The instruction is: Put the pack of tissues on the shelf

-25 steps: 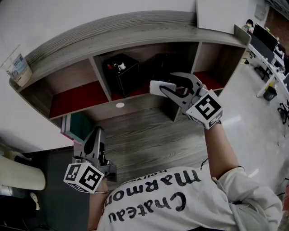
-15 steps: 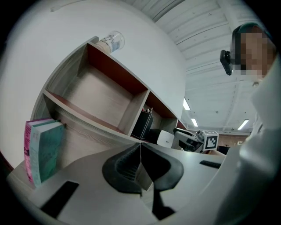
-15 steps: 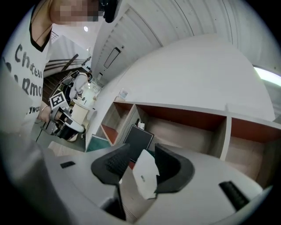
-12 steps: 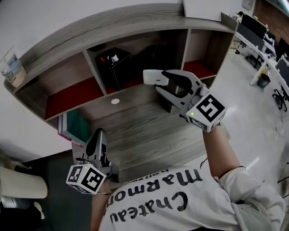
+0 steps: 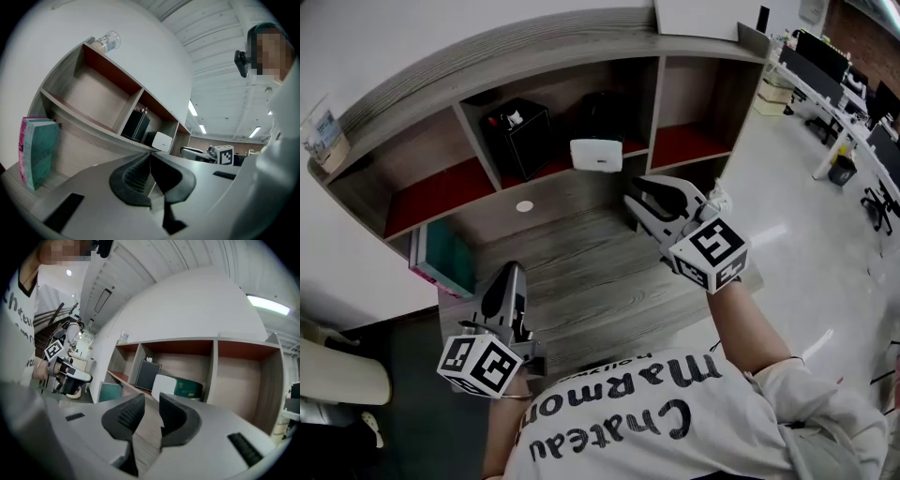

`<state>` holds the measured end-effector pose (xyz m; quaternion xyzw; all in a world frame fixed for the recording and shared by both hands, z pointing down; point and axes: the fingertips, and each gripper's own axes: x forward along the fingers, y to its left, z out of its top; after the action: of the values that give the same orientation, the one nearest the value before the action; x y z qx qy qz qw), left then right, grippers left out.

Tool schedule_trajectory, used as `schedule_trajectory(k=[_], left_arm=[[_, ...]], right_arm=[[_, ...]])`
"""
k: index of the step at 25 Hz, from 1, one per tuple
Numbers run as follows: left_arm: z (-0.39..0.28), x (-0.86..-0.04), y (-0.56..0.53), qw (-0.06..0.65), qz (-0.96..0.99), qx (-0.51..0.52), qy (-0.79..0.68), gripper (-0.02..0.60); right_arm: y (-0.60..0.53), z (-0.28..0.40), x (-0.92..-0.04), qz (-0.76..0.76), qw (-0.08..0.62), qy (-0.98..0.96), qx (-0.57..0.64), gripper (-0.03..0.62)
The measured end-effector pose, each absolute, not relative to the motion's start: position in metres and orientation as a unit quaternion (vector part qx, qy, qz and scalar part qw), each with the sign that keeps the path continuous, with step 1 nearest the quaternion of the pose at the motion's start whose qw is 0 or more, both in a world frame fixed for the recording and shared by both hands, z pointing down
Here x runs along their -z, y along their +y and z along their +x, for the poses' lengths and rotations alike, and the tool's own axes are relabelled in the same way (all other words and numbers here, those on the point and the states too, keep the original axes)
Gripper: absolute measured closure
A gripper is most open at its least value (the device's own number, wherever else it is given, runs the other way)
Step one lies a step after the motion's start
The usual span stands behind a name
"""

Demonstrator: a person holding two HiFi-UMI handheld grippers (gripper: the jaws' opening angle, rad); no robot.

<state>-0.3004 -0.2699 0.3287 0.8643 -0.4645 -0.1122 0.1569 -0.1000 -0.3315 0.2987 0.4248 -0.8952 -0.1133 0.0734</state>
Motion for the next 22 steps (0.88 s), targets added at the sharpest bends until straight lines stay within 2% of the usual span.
schedule_trajectory(k=[5, 11, 22], left_arm=[[-0.266, -0.324, -0.251, 0.166, 0.86, 0.112, -0.469, 0.563], [-0.232, -0.322, -0.225, 0.156, 0.853, 0.117, -0.483, 0.563], [-0.203, -0.34, -0.16, 0.158, 0.829, 0.109, -0.525, 0.563]], right_arm=[[-0.315, -0.078, -0.305, 0.43, 0.051, -0.9, 0.053, 0.545], [-0.293, -0.048, -0.31, 0.435, 0.018, -0.9, -0.027, 0.585], [-0.238, -0.013, -0.347, 0.435, 0.014, -0.893, -0.111, 0.585]])
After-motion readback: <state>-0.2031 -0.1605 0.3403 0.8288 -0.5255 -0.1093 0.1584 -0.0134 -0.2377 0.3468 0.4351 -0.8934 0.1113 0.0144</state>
